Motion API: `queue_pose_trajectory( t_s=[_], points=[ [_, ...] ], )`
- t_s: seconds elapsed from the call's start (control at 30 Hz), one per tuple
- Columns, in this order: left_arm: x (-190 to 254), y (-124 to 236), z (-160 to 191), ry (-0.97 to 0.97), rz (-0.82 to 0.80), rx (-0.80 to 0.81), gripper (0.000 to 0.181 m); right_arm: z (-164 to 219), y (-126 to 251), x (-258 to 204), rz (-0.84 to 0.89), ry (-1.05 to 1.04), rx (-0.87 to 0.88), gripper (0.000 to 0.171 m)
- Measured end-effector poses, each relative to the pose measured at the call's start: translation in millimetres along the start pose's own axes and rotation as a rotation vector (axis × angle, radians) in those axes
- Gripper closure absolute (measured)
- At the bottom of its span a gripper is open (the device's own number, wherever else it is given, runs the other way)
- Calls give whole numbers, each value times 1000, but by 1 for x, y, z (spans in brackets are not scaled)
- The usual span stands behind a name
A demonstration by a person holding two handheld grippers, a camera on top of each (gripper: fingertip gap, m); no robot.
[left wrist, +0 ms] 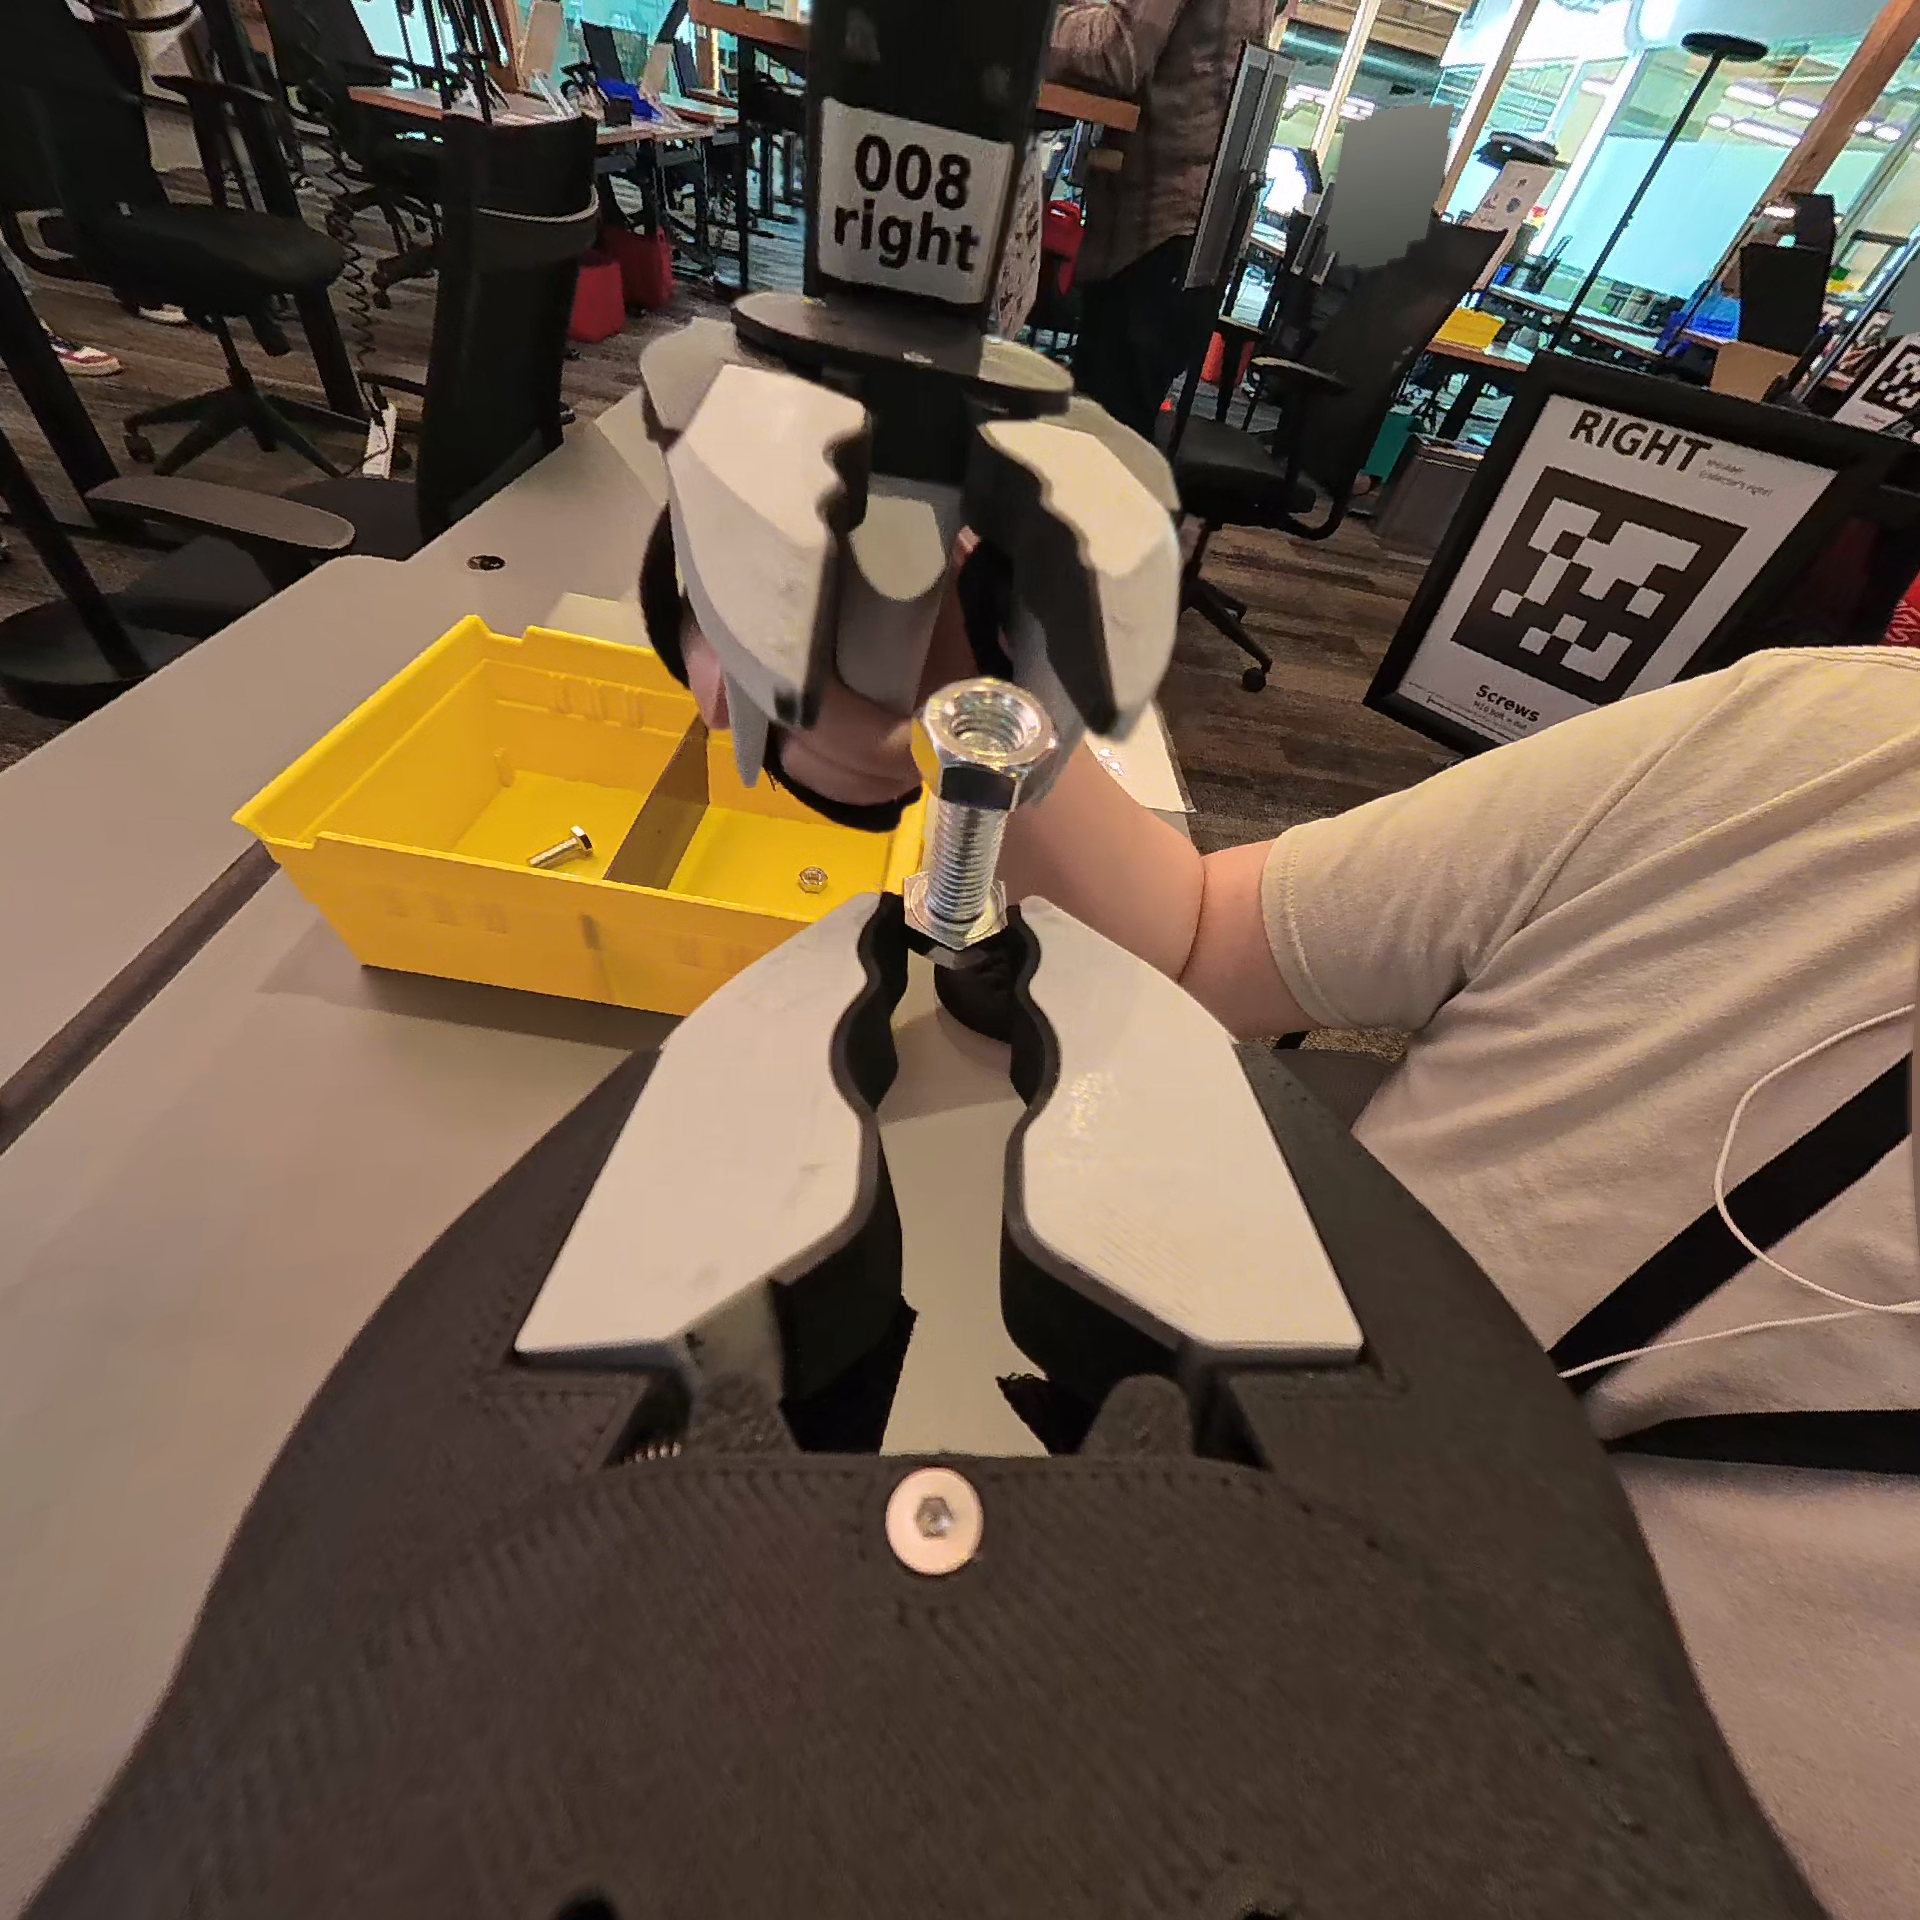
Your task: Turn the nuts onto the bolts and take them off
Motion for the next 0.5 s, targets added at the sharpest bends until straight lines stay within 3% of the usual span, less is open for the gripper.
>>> queue_pose_trajectory(
  t_s=[0.07, 0.17, 0.43, 0.5],
  points=[
    [0, -1, 0, 2, 3, -2, 163, 3, -5, -3, -1, 10, -25, 135],
    [0, -2, 1, 2, 3, -8, 163, 5, -7, -4, -8, 20, -37, 152],
    [6, -3, 1, -12, 22, -19, 164, 5, -7, -9, -57, 26, -14, 151],
    [3, -2, 1, -7, 7, -10, 164, 4, -8, -3, -20, 5, -4, 138]
  ],
)
Point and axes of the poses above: each gripper's, where its closed fingertips meet, y back along the fingers, z out of its underside, x = y × z across the jaws, the point moved 2 cm from there along y, back along the fingers, and after that the axes turned 6 degrees about z, right-handed, at the moved point
